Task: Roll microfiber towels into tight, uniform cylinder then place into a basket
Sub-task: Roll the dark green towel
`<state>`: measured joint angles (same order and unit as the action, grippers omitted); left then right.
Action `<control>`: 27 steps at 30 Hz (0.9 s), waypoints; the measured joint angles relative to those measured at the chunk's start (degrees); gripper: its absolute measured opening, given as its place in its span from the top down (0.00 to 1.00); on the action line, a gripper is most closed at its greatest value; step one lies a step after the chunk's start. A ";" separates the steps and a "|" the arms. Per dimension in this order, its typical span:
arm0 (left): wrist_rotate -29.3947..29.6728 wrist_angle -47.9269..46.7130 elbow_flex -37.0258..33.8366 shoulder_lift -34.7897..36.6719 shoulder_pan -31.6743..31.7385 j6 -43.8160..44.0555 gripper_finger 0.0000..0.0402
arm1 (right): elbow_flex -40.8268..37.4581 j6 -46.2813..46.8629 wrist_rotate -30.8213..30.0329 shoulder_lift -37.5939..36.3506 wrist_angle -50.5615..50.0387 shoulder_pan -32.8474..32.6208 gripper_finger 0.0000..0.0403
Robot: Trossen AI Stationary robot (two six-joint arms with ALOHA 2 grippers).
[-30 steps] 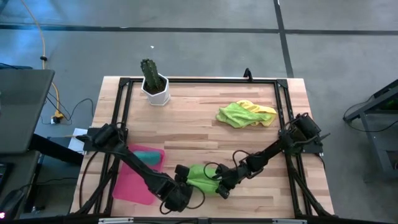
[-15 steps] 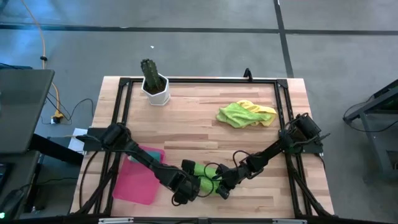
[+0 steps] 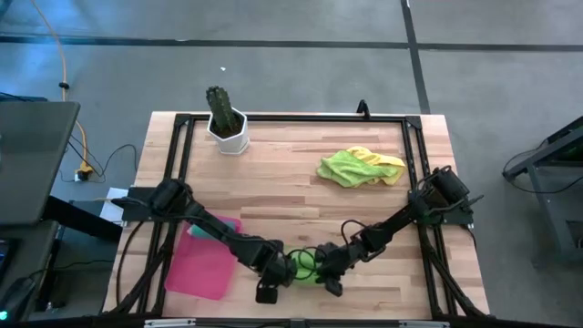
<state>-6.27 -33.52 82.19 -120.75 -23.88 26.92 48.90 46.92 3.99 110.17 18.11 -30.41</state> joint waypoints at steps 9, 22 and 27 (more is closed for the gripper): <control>-3.56 1.47 -0.09 -0.16 -0.13 1.97 0.92 | 1.08 -23.72 2.94 -1.33 0.30 0.07 0.63; -5.50 3.50 -0.20 -0.30 -0.13 4.00 0.93 | 3.53 -55.18 -16.58 -7.32 -15.02 -6.30 0.58; -5.62 3.46 -0.20 -0.30 0.25 4.03 0.93 | 3.52 -53.29 -24.02 -7.32 -13.20 -10.88 0.58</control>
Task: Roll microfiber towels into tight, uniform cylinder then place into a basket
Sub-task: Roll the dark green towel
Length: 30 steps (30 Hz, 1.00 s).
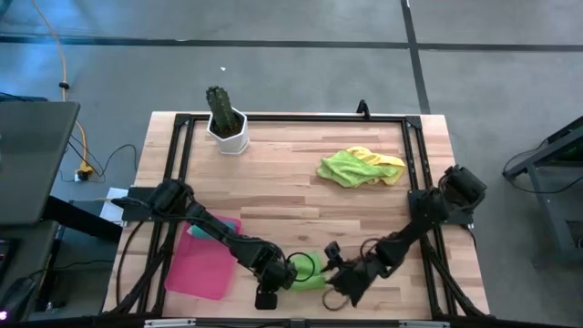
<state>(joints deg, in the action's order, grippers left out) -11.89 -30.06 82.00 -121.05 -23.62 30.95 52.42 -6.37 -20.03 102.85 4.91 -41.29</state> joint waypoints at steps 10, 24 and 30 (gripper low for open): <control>-0.22 0.34 0.00 0.00 1.30 0.52 0.93 | 0.00 3.34 -3.84 0.24 4.32 -3.32 0.58; -0.22 0.45 0.02 0.02 1.47 0.60 0.93 | 0.02 3.97 -1.00 5.31 11.33 -2.13 0.58; -0.34 0.47 0.02 0.02 1.49 1.30 0.93 | 0.02 3.99 -0.98 5.56 10.51 -0.46 0.58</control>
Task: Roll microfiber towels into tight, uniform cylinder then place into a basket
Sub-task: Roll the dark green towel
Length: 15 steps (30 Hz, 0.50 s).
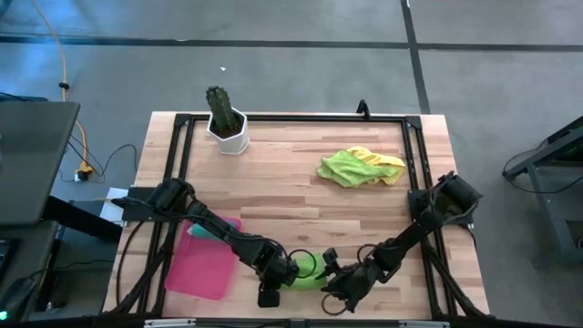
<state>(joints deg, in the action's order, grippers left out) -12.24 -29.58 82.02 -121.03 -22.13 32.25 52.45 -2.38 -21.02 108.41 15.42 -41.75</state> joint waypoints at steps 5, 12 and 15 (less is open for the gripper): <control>-0.04 0.02 0.02 0.00 0.00 0.35 0.93 | 0.04 3.77 0.72 2.93 0.44 1.04 0.58; -0.02 0.07 0.02 0.02 -0.02 1.85 0.92 | 0.09 7.83 -0.21 3.60 0.32 1.00 0.58; 0.04 0.14 0.02 0.02 -0.02 3.14 0.92 | 0.13 13.32 0.22 3.60 -1.15 1.06 0.60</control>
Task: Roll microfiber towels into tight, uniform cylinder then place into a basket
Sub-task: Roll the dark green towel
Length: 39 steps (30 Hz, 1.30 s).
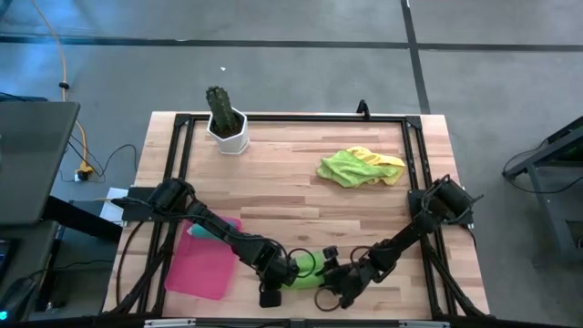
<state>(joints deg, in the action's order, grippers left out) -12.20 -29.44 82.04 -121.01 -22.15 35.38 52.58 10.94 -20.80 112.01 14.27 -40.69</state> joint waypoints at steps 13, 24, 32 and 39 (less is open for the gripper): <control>0.67 -0.09 0.07 0.09 0.02 -1.60 0.80 | 0.20 20.12 4.25 -0.31 -4.69 1.40 0.97; 10.33 -16.02 8.62 0.02 -0.29 -10.55 0.67 | 0.13 29.71 18.93 -0.34 -5.69 6.66 0.99; 16.00 -27.99 13.16 0.02 -2.58 -8.15 0.64 | 0.07 38.58 20.89 -0.31 -5.37 7.83 0.98; 22.38 -30.57 13.18 0.02 -5.11 -2.11 0.64 | 0.02 44.15 20.50 -0.31 -5.26 7.83 0.98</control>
<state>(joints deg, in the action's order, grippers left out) 10.19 -60.01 95.22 -120.99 -27.25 33.28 52.60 55.09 -0.29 111.70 9.02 -32.86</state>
